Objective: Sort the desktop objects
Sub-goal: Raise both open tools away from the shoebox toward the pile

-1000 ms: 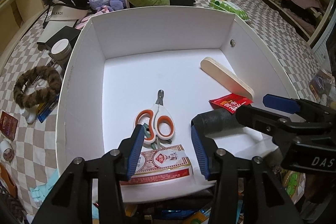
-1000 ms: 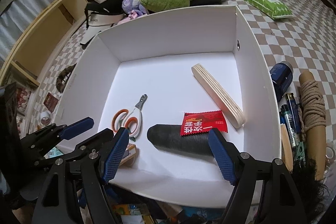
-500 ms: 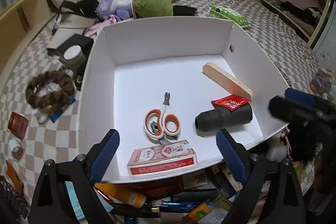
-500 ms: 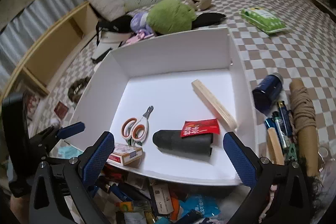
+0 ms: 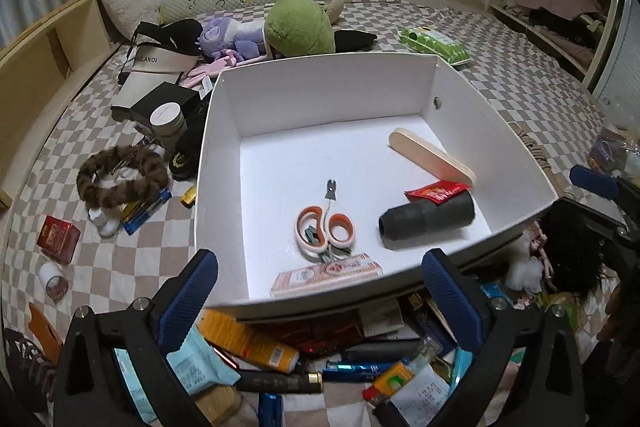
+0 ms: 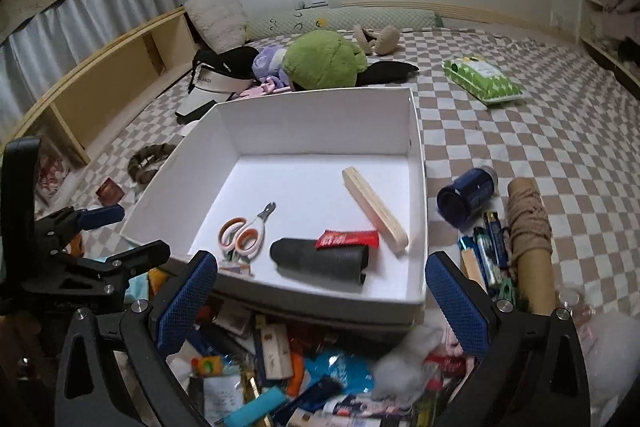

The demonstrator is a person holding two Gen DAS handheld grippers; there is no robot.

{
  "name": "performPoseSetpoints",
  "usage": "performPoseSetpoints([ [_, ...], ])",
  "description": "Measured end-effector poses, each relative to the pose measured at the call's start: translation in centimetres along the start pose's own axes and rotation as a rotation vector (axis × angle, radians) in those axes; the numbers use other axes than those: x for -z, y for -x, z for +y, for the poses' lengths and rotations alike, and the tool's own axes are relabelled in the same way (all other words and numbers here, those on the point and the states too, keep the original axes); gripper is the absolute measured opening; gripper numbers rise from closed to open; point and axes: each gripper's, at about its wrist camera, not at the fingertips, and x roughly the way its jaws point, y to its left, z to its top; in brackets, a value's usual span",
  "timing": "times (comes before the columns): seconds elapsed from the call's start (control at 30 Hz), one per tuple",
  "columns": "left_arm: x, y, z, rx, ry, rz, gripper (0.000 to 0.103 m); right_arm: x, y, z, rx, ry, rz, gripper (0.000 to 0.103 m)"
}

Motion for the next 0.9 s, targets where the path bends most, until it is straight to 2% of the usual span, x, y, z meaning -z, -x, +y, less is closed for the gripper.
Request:
performPoseSetpoints([
  [0.07,0.5,0.6,0.0,0.027,0.005,0.006,0.103,0.4,0.5,-0.4,0.001,-0.015,0.003,0.103],
  [0.3,2.7,2.4,-0.7,0.052,-0.047,0.022,0.103,1.6,2.2,-2.3,0.015,-0.063,0.017,0.103],
  [0.43,4.2,2.9,-1.0,0.061,-0.077,0.045,0.103,2.6,3.3,-3.8,0.061,-0.082,0.018,0.103],
  [0.57,5.5,3.2,-1.5,0.069,-0.110,0.061,0.103,3.9,3.7,-5.3,0.058,-0.107,0.062,0.103],
  [0.77,7.0,3.2,-3.2,0.104,-0.161,0.066,0.103,6.5,4.4,-6.1,0.082,-0.084,0.103,0.103],
  [0.9,7.7,2.9,-4.4,0.147,-0.190,0.086,0.103,8.9,4.9,-6.2,0.057,-0.058,0.137,0.103],
])
